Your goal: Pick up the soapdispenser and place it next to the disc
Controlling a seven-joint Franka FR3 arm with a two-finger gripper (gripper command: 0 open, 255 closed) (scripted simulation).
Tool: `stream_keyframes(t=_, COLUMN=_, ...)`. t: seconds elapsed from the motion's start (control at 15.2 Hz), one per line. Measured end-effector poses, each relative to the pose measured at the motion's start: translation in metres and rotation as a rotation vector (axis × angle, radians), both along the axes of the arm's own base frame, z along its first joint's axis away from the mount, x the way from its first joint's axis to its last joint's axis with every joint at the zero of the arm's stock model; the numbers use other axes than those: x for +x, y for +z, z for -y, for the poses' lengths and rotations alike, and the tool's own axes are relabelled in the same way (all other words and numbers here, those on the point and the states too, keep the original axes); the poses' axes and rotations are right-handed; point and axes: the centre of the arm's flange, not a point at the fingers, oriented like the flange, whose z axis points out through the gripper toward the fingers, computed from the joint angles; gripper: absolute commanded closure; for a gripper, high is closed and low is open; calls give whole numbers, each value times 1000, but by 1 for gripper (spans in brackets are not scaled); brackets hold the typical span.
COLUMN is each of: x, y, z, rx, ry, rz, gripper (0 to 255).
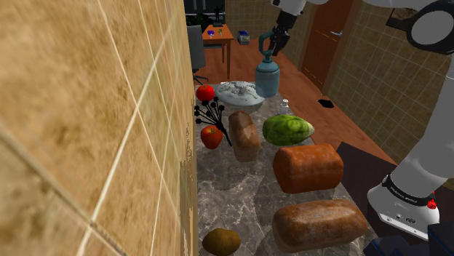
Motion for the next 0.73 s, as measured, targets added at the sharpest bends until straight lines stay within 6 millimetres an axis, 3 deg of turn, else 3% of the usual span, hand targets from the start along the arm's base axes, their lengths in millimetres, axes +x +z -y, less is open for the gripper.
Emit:
stream_keyframes(t=0.4, x=19, y=-3, z=71, rx=0, ry=0, rz=1, gripper=255)
stream_keyframes(t=0.73, x=21, y=-28, z=78, rx=0, ry=2, rz=0, gripper=255)
